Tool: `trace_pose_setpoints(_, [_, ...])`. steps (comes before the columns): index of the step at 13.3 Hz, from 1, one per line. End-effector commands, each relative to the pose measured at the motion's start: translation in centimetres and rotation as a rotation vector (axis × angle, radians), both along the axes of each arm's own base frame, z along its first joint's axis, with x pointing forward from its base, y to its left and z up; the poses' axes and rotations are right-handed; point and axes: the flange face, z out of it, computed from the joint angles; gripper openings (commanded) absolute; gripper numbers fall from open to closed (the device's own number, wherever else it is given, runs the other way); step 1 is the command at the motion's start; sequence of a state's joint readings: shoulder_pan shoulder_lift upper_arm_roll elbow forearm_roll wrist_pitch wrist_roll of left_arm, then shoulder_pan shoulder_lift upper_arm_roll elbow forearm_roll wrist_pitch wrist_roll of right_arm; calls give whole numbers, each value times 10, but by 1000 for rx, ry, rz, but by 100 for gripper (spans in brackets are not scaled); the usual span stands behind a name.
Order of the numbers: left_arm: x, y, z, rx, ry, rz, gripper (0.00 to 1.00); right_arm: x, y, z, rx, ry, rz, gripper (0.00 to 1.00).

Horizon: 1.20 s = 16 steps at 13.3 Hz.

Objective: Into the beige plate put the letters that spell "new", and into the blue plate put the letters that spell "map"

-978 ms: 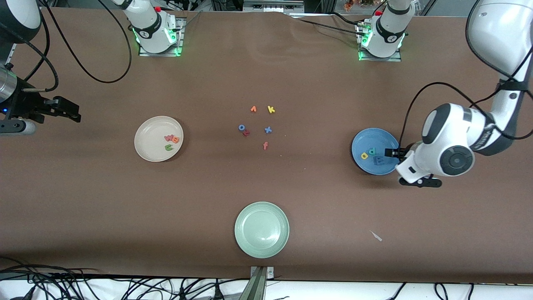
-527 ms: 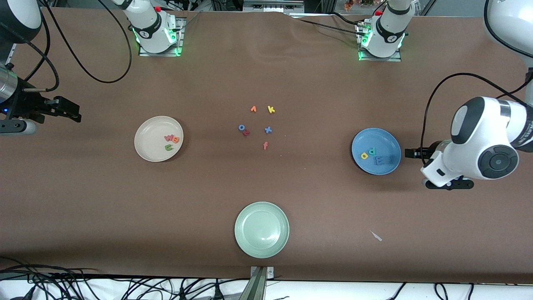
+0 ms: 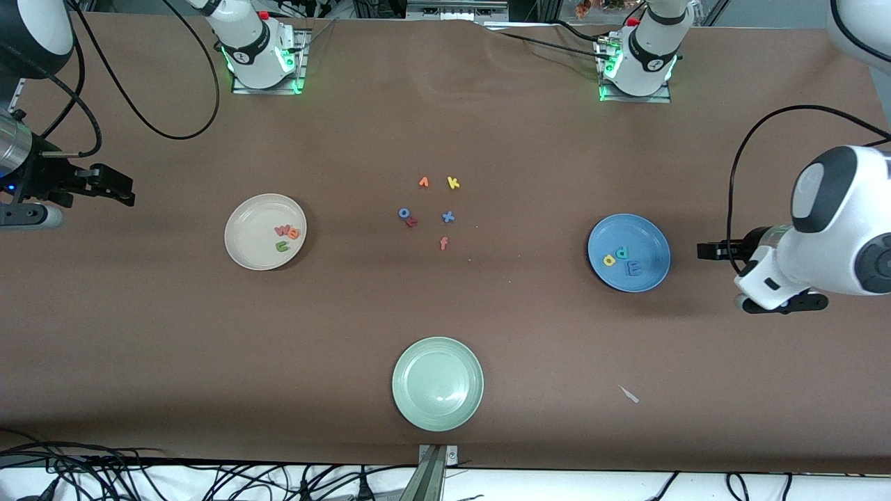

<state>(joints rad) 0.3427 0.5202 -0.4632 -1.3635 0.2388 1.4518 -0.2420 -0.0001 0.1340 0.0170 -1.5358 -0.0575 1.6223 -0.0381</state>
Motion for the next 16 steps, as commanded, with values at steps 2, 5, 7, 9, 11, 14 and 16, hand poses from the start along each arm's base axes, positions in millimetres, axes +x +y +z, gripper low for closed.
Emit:
trace_pose_setpoints(2, [-27, 18, 51, -74, -33, 2, 100, 3, 2, 7, -13, -8, -3, 100])
trace_pose_setpoints(5, [-51, 31, 106, -101, -119, -2, 100, 3, 2, 9, -13, -13, -2, 100])
trace_pose_setpoints(7, [-74, 28, 149, -101, -183, -47, 100, 3, 1, 9, -13, -13, -4, 100])
trace_pose_setpoints(9, [-92, 24, 184, -91, -243, -59, 100, 3, 2, 9, -13, -15, -2, 100])
trace_pose_setpoints(11, [-99, 20, 208, -74, -315, -73, 100, 3, 2, 15, -11, -25, -3, 100])
trace_pose_setpoints(14, [-105, 13, 204, -63, -410, -83, 100, 3, 0, 15, -11, -25, -6, 100])
trace_pose_setpoints(16, [-104, 7, 199, -66, -407, -90, 100, 4, 0, 14, -13, -24, -4, 100])
